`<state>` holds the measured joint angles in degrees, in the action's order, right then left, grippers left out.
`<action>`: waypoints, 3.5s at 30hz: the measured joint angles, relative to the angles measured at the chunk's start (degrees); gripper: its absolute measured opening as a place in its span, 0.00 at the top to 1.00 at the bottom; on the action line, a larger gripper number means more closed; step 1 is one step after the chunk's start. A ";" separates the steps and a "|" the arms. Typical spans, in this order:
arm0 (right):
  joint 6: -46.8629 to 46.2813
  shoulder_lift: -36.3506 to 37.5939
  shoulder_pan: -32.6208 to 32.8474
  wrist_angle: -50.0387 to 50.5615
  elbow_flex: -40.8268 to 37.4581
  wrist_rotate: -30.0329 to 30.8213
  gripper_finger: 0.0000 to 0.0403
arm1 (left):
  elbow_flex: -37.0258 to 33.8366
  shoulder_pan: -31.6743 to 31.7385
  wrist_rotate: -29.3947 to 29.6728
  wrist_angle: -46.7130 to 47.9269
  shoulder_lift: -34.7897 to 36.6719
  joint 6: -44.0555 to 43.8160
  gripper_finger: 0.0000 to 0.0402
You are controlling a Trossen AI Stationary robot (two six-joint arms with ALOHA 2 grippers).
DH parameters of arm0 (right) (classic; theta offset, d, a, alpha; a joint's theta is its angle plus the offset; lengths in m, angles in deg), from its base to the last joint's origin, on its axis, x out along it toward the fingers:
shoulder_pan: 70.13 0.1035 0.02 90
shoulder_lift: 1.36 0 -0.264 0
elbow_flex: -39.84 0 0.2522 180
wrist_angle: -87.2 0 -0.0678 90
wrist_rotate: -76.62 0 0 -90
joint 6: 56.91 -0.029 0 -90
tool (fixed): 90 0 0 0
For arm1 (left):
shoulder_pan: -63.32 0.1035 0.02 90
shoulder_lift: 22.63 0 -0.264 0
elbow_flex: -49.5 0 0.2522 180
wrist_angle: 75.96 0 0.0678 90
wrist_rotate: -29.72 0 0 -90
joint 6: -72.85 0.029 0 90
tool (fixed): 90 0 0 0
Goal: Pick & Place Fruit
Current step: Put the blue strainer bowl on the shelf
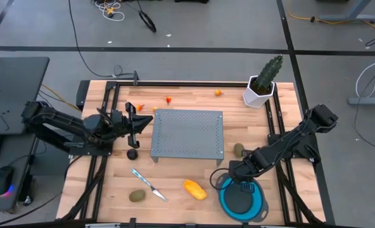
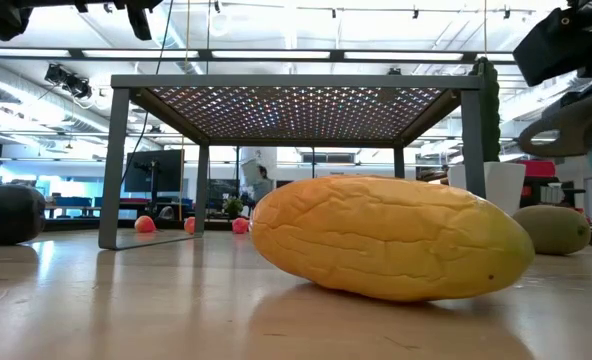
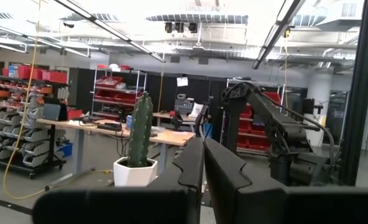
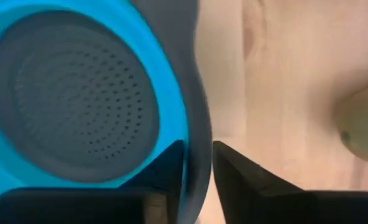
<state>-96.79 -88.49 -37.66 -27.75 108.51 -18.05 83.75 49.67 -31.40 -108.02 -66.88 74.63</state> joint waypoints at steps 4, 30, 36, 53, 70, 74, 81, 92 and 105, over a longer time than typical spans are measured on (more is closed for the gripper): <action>0.21 0.02 -0.02 -2.63 -1.34 -0.02 0.82 | 0.00 0.00 0.00 0.05 0.00 -0.02 0.95; 2.47 0.02 -0.17 -0.51 3.33 -1.64 0.96 | 0.00 0.00 0.00 0.39 0.00 0.35 0.95; 7.57 0.02 -0.20 0.94 12.45 -4.79 0.96 | 0.00 0.02 0.00 0.39 0.00 0.35 0.94; 15.71 0.07 -12.32 7.20 41.69 9.97 0.96 | 0.00 0.00 0.00 0.48 0.00 0.35 0.95; 22.53 -2.53 -39.99 7.78 42.17 -7.63 0.94 | 0.00 0.02 0.00 0.52 0.02 0.59 0.95; 23.02 -3.75 -42.73 10.66 41.93 -7.45 0.93 | 0.00 0.01 0.00 0.53 0.03 0.58 0.94; 23.08 -5.43 -46.95 12.71 41.67 -8.75 0.93 | -0.02 0.02 0.00 1.16 0.02 0.42 0.95; 25.78 -5.99 -49.83 16.22 41.07 -11.62 0.93 | -0.02 0.02 0.24 1.35 0.04 0.57 0.95; 28.35 -5.99 -49.86 14.47 38.82 -11.53 0.85 | -0.02 0.02 0.24 1.36 0.04 0.42 0.95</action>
<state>-68.44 -94.48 -87.52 -13.28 147.33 -29.59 83.73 49.68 -31.16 -106.66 -66.83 75.05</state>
